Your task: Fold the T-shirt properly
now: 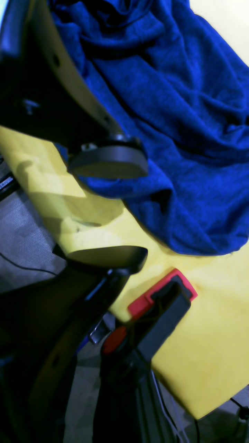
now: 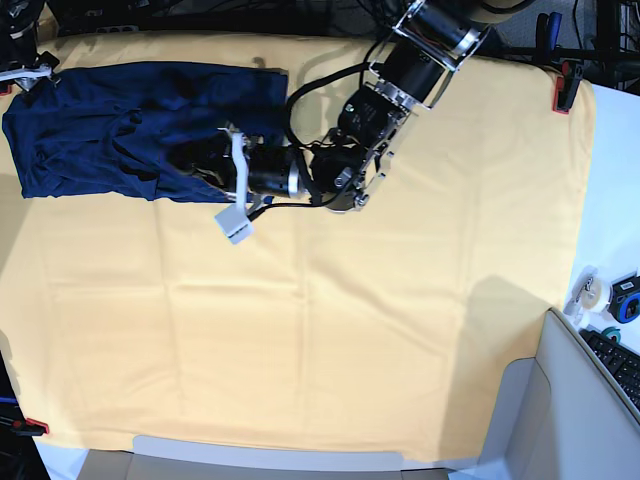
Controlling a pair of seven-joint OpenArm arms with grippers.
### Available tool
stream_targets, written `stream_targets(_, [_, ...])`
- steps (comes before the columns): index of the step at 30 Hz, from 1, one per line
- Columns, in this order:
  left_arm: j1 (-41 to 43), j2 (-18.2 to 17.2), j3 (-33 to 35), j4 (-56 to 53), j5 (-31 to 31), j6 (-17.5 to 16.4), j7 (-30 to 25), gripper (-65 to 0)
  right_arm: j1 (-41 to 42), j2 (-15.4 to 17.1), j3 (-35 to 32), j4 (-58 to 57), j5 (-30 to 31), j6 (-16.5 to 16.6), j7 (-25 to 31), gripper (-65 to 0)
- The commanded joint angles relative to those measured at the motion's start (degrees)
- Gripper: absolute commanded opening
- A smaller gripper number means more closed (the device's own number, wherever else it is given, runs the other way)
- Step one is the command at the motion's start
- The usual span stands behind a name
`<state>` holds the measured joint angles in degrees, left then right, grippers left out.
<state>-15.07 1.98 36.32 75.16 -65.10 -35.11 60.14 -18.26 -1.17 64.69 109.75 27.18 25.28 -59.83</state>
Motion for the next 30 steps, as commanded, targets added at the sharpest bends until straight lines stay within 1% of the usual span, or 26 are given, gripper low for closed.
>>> stream_targets(1, [-1.1, -1.0, -0.3, 1.2, -0.8, -0.4, -0.4, -65.0, 0.0, 1.2, 0.6, 1.1, 0.9, 0.1, 1.4, -34.3])
stream_targets(4, [-0.7, -5.0, -0.3, 1.8, -0.8, -0.4, -0.2, -63.5, 0.9, 5.2, 0.7, 1.1, 1.0, 0.3, 1.3, -34.3])
stream_targets(9, [1.7, -9.5, -0.4, 1.8, -0.8, -0.4, -0.8, -63.4, 1.8, 12.1, 0.8, 0.5, 1.0, 6.0, 1.2, -34.0])
stream_targets(10, [2.0, -9.9, -0.3, 1.8, -0.8, -0.4, -1.4, -63.4, 2.0, 13.3, 0.8, -0.4, 1.0, 6.6, 1.1, -34.0])
stream_targets(12, [2.4, -10.9, 0.0, 1.8, -0.8, -0.4, -2.8, -63.4, 3.3, 17.2, 0.8, -5.0, 1.5, 8.4, 1.1, -33.9])
stream_targets(14, [2.5, -11.6, 0.1, 1.8, -0.8, -0.4, -3.3, -63.4, 4.5, 21.3, 0.8, -12.6, 5.0, 10.6, 0.4, -33.9])
stream_targets(18, [3.4, -13.2, 0.0, 1.8, -0.8, -0.4, -3.4, -63.4, 7.1, 30.3, 0.8, -30.8, 15.0, 14.7, -3.9, -33.9])
stream_targets(20, [3.5, -13.7, -0.1, 1.8, -0.8, -0.4, -3.5, -63.3, 8.1, 33.1, 0.3, -37.7, 18.4, 14.7, -4.7, -33.9])
stream_targets(21, [3.5, -13.8, 0.0, 1.8, -0.8, -0.4, -3.5, -63.3, 8.6, 34.3, 0.2, -40.5, 19.7, 14.7, -4.9, -33.9])
stream_targets(24, [3.5, -13.8, 0.0, 1.8, -0.8, -0.4, -3.5, -63.3, 10.2, 36.0, -1.5, -44.7, 21.3, 14.7, -5.0, -33.9])
stream_targets(30, [3.5, -13.7, 0.0, 1.8, -0.7, -0.4, -3.5, -63.3, 14.8, 35.9, -8.9, -48.7, 21.9, 14.7, -5.0, -33.9])
